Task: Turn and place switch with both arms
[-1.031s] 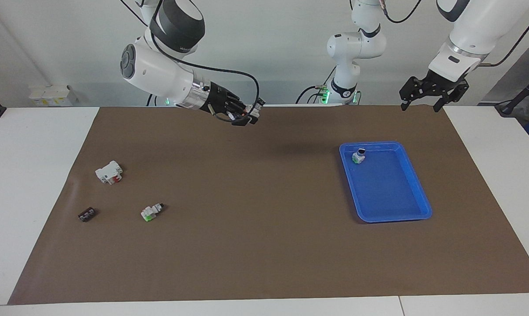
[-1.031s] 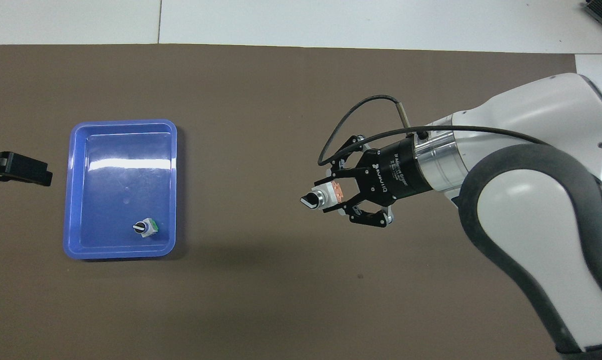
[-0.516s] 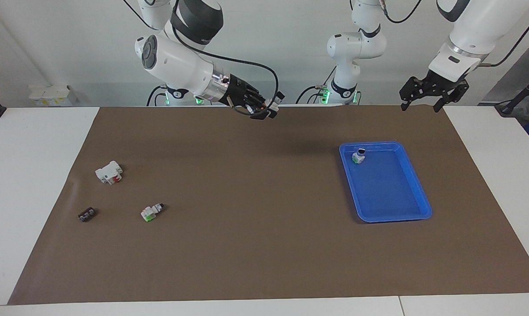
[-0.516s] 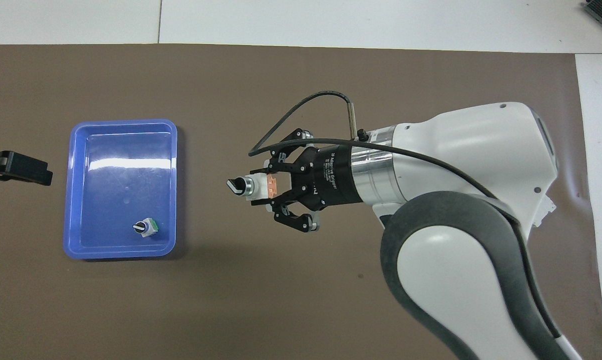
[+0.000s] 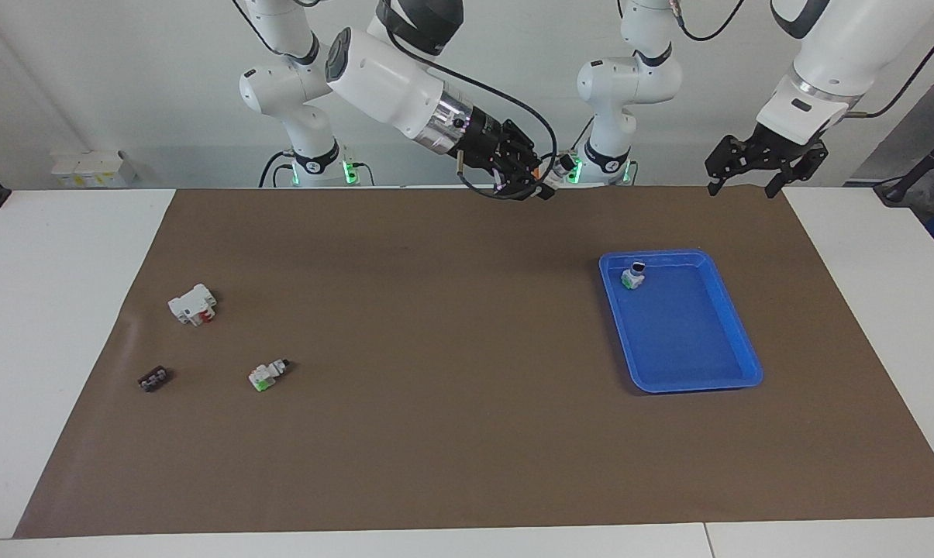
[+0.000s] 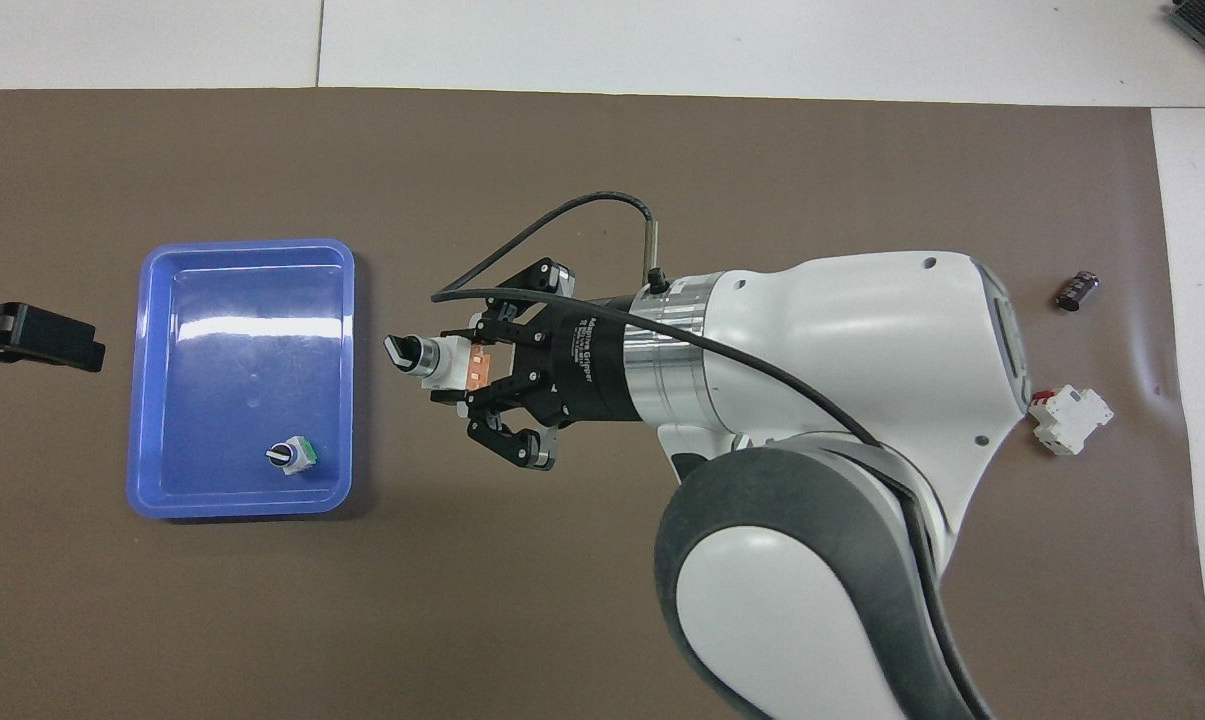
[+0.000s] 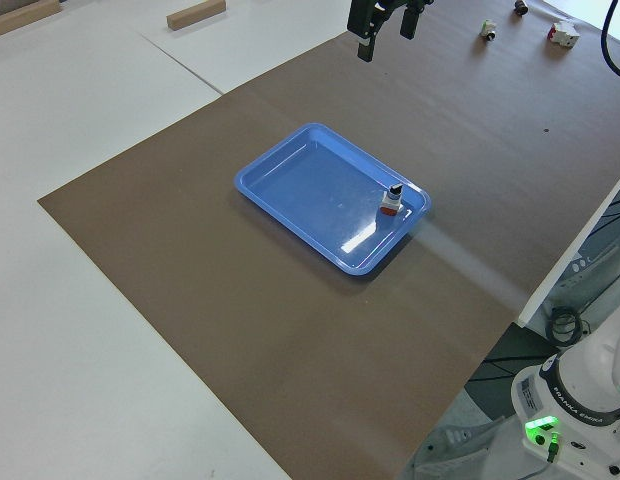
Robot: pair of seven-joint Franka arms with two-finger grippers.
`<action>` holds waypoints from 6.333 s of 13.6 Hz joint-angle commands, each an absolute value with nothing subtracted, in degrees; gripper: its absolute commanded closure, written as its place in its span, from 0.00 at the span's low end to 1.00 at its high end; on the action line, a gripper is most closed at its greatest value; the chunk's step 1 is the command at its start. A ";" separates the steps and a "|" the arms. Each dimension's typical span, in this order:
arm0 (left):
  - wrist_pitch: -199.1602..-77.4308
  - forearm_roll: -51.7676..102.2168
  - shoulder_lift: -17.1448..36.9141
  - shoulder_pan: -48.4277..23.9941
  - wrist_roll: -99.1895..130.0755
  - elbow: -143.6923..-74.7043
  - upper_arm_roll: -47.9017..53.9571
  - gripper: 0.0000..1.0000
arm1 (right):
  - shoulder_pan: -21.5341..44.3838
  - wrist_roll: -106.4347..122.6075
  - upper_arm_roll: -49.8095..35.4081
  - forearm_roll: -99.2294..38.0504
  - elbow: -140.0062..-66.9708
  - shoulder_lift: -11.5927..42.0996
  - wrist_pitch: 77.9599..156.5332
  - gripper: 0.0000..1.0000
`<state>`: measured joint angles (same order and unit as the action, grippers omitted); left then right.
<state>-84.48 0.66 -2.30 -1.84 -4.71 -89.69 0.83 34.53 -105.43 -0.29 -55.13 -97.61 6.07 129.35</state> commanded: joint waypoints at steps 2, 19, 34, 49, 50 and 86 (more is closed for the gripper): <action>-84.29 0.62 -3.69 -2.11 -4.75 -91.14 1.05 0.00 | 35.68 -105.12 -0.18 -54.67 -96.42 7.21 129.64 1.00; -85.34 34.19 -3.25 -2.90 41.10 -89.21 5.78 0.00 | 35.42 -104.06 -0.18 -53.79 -96.42 7.21 129.46 1.00; -89.21 35.70 -3.69 -2.99 54.58 -90.62 11.16 0.67 | 35.33 -104.06 -0.18 -53.79 -96.42 7.21 129.46 1.00; -90.17 32.61 -3.52 -3.08 49.14 -90.09 12.22 1.00 | 35.33 -104.06 -0.18 -53.79 -96.42 7.29 129.46 1.00; -90.26 32.52 -3.43 -3.08 47.39 -90.09 12.22 1.00 | 35.33 -104.06 -0.18 -53.79 -96.42 7.21 129.46 1.00; -92.55 35.77 -8.26 -1.05 -38.14 -94.31 11.16 1.00 | 34.89 -104.15 -0.09 -53.79 -96.42 7.21 128.94 1.00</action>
<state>-92.74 36.10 -6.14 -2.15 -35.83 -92.76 11.36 35.78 -105.06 -0.30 -54.52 -96.28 7.18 129.35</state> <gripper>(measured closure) 0.907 0.590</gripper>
